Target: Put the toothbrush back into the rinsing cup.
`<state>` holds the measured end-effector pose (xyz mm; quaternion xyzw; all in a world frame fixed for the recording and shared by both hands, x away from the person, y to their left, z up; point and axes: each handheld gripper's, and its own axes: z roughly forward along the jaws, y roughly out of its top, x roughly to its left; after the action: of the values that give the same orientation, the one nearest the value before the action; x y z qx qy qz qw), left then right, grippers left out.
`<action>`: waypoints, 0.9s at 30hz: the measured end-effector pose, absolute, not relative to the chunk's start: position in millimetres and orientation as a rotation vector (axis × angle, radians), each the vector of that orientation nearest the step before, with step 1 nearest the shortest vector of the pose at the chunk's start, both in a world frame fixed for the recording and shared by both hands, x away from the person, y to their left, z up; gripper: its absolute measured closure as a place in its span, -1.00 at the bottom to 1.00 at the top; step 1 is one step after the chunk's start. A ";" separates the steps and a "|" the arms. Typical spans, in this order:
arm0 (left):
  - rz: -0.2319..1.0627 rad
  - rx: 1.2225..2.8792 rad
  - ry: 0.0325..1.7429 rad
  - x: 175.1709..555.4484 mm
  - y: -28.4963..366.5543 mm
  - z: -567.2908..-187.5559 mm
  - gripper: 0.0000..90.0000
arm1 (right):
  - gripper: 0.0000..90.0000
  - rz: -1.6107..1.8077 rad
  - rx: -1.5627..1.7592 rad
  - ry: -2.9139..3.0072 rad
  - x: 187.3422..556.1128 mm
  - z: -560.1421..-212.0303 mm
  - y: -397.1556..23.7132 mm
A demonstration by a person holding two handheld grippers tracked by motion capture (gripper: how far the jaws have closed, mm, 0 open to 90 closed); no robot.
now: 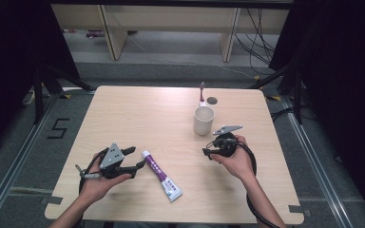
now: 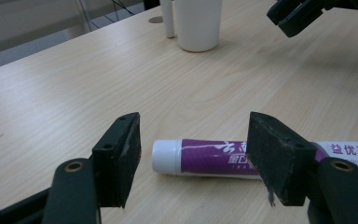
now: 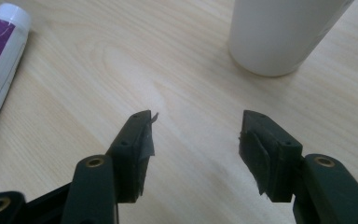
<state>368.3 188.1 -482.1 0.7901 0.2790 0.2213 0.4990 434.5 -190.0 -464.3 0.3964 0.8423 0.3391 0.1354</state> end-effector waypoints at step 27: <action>0.296 2.377 0.147 406.9 138.5 -473.7 -0.17 | -0.01 0.966 1.183 2.494 430.7 -467.6 -189.9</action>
<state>406.9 138.5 -473.7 0.9232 0.0572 0.1148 0.3622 430.7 -189.9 -467.6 0.4022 0.8478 0.3283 0.1081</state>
